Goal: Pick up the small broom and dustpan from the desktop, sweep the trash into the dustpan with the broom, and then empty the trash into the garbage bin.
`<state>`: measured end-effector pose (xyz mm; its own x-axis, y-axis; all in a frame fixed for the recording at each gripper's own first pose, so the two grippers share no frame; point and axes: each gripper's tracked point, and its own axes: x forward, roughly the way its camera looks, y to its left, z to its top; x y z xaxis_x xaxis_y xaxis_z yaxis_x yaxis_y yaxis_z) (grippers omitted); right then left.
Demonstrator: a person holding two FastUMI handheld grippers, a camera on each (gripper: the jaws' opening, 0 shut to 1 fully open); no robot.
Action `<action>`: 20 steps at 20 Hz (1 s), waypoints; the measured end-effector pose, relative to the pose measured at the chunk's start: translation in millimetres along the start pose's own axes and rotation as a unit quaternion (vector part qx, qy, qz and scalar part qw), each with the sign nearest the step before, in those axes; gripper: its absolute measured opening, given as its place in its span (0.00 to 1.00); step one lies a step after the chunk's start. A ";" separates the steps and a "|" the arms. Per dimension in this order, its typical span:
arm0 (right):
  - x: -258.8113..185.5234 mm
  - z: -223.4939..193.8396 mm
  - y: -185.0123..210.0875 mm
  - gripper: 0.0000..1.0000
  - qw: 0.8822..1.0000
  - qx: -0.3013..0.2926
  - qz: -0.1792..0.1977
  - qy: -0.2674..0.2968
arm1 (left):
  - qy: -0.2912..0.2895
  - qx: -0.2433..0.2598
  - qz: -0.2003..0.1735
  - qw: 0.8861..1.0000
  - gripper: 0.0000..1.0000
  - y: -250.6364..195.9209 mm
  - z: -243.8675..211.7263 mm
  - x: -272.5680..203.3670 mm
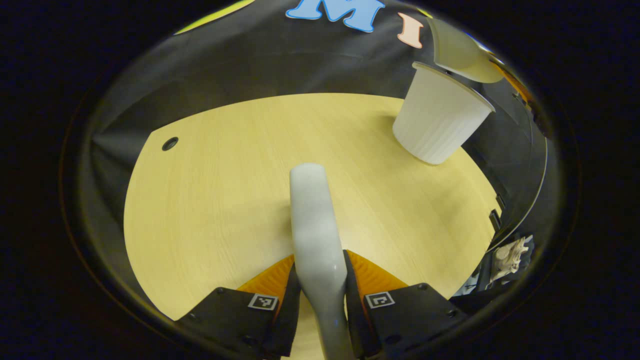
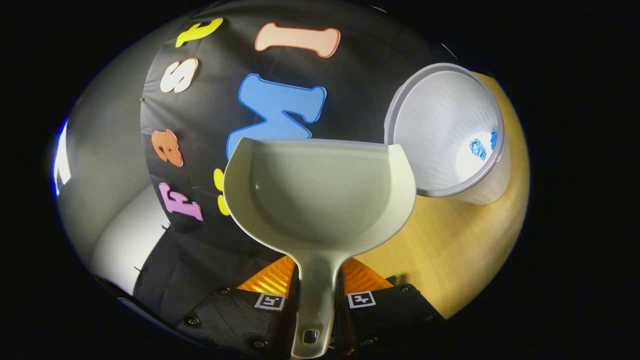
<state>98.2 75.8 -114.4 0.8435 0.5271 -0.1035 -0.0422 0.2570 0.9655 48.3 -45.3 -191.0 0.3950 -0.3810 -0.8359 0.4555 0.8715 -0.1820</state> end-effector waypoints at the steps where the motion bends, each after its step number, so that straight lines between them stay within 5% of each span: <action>1: -1.2 -6.8 1.1 0.31 1.000 -0.022 -0.008 0.003 | 0.000 -0.006 0.001 1.000 0.49 2.2 -3.9 -1.1; 5: -3.6 -38.1 -6.4 0.31 0.992 -0.115 -0.057 0.013 | -0.003 -0.013 0.012 1.000 0.50 11.1 -17.9 -8.6; 10: 0.4 -67.9 -34.0 0.31 0.962 -0.229 -0.142 0.030 | -0.005 -0.029 0.027 0.999 0.47 25.2 -32.9 -19.5; 15: 3.4 -103.4 -90.6 0.31 0.921 -0.312 -0.225 0.063 | -0.004 -0.041 0.041 0.998 0.47 33.7 -47.3 -23.9; 20: 4.6 -135.6 -165.2 0.31 0.859 -0.394 -0.312 0.094 | 0.004 -0.057 0.053 0.997 0.49 42.8 -55.8 -21.5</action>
<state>36.4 145.6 -306.7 0.7349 0.1910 -0.6507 -0.0263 0.9668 0.2541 14.7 17.4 -209.7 0.4292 -0.2819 -0.8581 0.3165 0.9367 -0.1494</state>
